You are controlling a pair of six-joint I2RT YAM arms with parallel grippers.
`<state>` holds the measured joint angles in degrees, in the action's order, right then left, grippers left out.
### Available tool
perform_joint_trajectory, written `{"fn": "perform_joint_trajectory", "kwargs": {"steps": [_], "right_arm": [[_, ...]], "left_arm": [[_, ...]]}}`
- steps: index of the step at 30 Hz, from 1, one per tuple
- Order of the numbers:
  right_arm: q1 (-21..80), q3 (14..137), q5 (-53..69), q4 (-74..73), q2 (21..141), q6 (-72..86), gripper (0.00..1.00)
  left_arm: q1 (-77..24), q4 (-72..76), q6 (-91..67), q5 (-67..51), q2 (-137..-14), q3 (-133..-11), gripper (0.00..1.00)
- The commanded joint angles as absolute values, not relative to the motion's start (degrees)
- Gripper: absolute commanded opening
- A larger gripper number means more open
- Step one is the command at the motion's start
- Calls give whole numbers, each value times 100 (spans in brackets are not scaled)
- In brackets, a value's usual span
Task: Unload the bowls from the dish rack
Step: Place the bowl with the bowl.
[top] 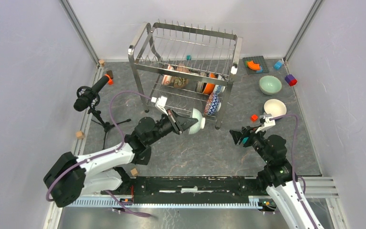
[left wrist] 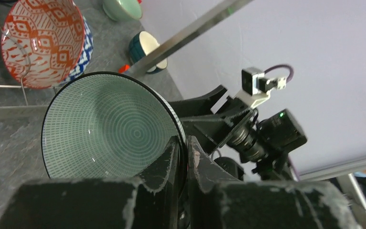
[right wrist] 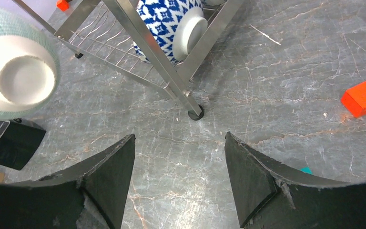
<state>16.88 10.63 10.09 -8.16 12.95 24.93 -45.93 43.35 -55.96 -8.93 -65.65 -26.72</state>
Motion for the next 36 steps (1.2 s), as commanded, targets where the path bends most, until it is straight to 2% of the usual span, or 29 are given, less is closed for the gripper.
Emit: {"fn": "perform_joint_trajectory", "kwargs": {"steps": [1,12,16,21,30,36], "right_arm": [[1731,1440,1025,-1099,1248,2404,74],[1729,1577,1416,-1405,1310,2650,72],[1726,1861,1948,-1736,1872,2427,71],[1728,2138,1962,-2289,2209,1944,72],[1779,2216,2207,-2672,2143,1902,72],[1983,2404,2638,-2822,2325,1764,73]], "left_arm": [[-5132,3236,-4350,-118,-5886,-2944,2],[-6532,861,-3076,1235,-5130,-3431,2],[-7320,56,-2373,1953,-5232,-3941,2],[-8274,-767,-1540,2955,-5606,-4368,2],[-9589,-952,69,4241,-6677,-4472,2],[-9777,-458,1024,3894,-7173,-4251,2]]}}
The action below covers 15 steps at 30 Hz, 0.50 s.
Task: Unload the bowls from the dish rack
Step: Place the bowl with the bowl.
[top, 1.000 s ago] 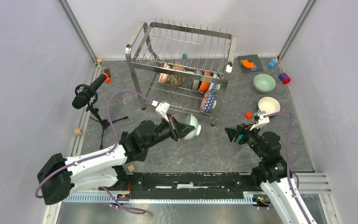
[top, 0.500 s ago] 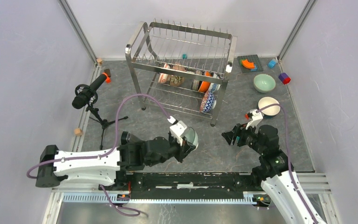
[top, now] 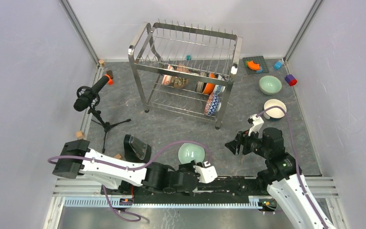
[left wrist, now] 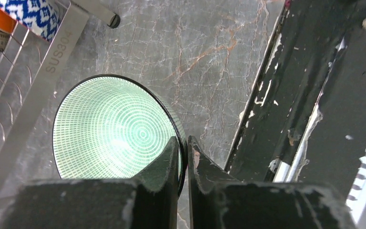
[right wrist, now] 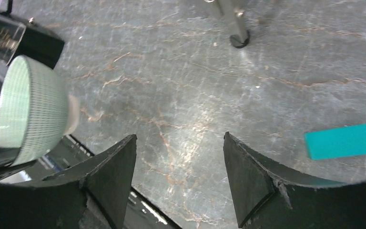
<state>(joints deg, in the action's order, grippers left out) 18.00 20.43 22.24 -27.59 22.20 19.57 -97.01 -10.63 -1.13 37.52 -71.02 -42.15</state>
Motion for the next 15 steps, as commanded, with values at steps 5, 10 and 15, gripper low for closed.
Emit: {"fn": "perform_joint_trajectory", "kwargs": {"steps": [5,10,15], "right_arm": [[2420,2772,2119,-3296,2644,1283,73],[2661,2743,2045,-3237,2854,1233,72],[3173,2736,1865,-3053,3280,1268,71]], "left_arm": [[-9776,-286,1799,2806,-7079,-3880,2],[-9756,-478,2208,2064,-7200,-3799,2],[-9680,-441,2429,1748,-7619,-3842,2]]}}
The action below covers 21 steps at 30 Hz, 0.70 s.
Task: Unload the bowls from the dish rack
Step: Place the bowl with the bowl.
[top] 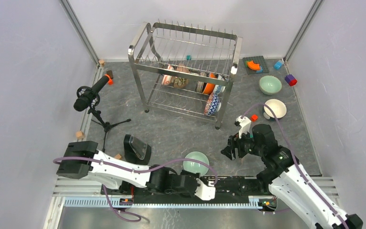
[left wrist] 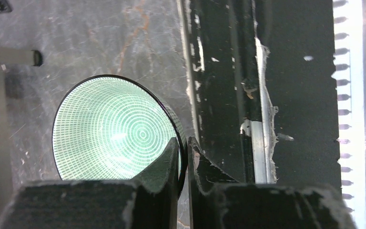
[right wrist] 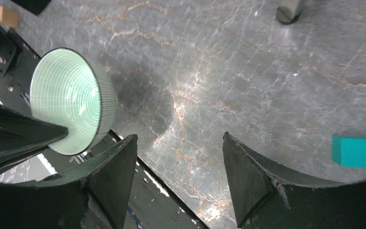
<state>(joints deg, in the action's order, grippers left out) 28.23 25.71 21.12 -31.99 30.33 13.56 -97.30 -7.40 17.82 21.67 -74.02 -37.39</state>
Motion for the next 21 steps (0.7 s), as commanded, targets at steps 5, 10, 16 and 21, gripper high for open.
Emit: {"fn": "perform_joint_trajectory", "kwargs": {"steps": [5,10,16,21], "right_arm": [[4042,2894,1211,-2822,3636,1543,71],[5262,3116,134,-2770,4170,1704,71],[6114,3533,-587,-2712,4823,1789,70],[6476,3793,-766,-2636,5474,1687,68]], "left_arm": [[-9594,-426,2633,1455,-7753,-3846,2],[-9417,-499,2803,1046,-7577,-3768,2],[-9398,-645,3032,995,-7424,-3819,2],[-9405,-616,3129,989,-7264,-3819,2]]}}
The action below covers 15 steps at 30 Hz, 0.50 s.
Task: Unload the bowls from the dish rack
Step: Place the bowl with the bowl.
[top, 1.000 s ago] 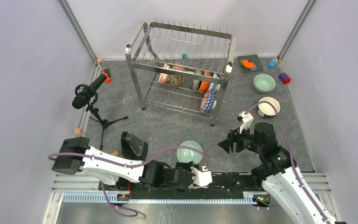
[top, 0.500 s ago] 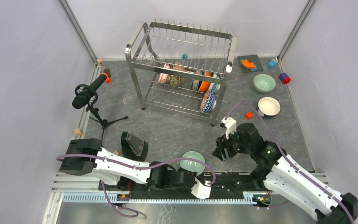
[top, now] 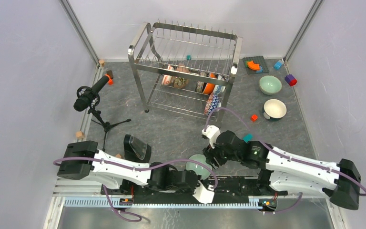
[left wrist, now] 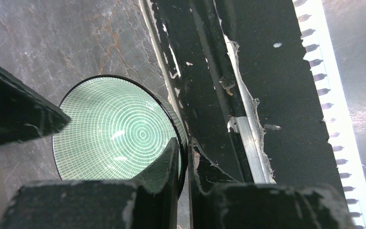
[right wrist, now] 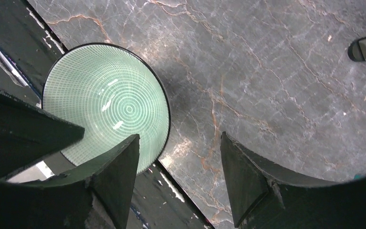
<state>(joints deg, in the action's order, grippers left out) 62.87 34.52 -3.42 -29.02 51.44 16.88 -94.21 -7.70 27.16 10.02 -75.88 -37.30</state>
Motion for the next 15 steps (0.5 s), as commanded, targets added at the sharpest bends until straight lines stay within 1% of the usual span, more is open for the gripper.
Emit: {"fn": "perform_joint_trajectory", "kwargs": {"steps": [1,11,15], "right_arm": [[6485,3818,-779,-2616,5551,1651,67],[6490,3981,-765,-2499,6041,1474,56],[6493,3990,-684,-2439,6089,1481,49]], "left_arm": [[-9412,-586,3144,993,-7232,-3807,2],[-9430,-441,3120,976,-7048,-3720,2],[-9428,-404,3102,993,-7089,-3724,2]]}}
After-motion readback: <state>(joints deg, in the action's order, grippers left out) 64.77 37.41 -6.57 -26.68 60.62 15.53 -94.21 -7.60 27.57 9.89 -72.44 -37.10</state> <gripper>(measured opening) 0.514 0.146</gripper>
